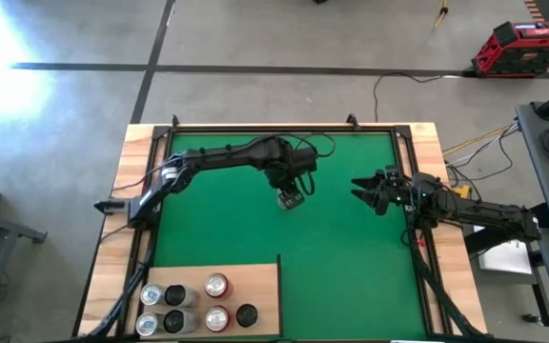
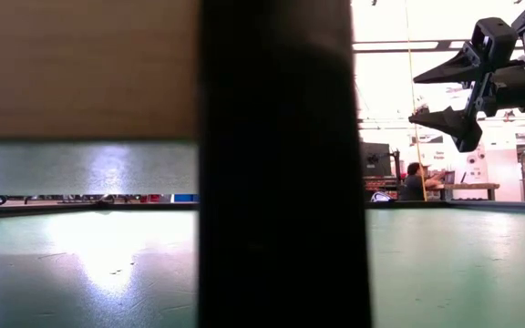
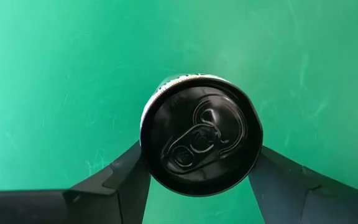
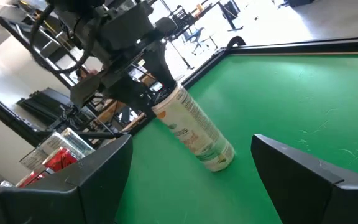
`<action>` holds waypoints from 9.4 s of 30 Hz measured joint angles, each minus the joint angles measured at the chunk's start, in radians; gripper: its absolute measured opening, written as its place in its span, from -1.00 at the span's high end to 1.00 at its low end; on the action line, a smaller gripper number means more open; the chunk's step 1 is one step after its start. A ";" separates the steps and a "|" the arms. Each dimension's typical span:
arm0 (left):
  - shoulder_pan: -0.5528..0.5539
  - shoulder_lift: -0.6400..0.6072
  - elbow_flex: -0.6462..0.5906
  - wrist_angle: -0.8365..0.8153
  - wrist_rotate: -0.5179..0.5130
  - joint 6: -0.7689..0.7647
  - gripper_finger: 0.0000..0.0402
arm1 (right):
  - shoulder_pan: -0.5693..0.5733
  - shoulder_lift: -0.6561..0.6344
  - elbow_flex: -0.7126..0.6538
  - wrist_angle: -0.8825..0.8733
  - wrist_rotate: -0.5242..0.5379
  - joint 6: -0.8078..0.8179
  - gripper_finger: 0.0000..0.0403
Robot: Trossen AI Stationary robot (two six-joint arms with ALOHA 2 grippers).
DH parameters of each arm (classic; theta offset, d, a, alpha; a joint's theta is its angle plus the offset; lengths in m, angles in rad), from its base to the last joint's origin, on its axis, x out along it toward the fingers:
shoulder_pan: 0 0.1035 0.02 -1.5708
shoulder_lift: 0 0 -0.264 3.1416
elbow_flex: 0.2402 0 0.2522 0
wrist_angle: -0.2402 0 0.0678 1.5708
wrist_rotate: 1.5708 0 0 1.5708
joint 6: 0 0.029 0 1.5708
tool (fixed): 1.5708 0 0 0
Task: Place canned beverage on shelf
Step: Put the white and yellow soda can on the shelf align with the other white and yellow soda can, then return to Home Position
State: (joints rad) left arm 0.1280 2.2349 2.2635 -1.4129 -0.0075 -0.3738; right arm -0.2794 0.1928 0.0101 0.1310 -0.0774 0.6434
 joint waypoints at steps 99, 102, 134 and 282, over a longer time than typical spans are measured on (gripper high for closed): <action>-0.053 0.103 0.080 0.052 -0.032 -1.030 -0.81 | 0.000 0.000 0.000 0.000 0.000 0.000 -0.58; -0.058 0.103 0.079 0.053 -0.032 -1.042 -0.62 | 0.000 0.000 0.000 0.000 0.000 0.000 -0.58; -0.240 -0.053 0.077 -0.162 -0.071 -1.087 -0.19 | 0.000 0.000 0.000 -0.001 0.000 0.000 -0.58; -0.616 -0.352 -0.081 -0.157 -0.568 -0.812 -0.58 | 0.000 0.000 0.000 0.000 0.000 0.000 -0.58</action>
State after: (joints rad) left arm -0.4879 1.8829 2.1823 -1.5699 -0.5756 -1.1856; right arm -0.2793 0.1928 0.0101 0.1310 -0.0772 0.6430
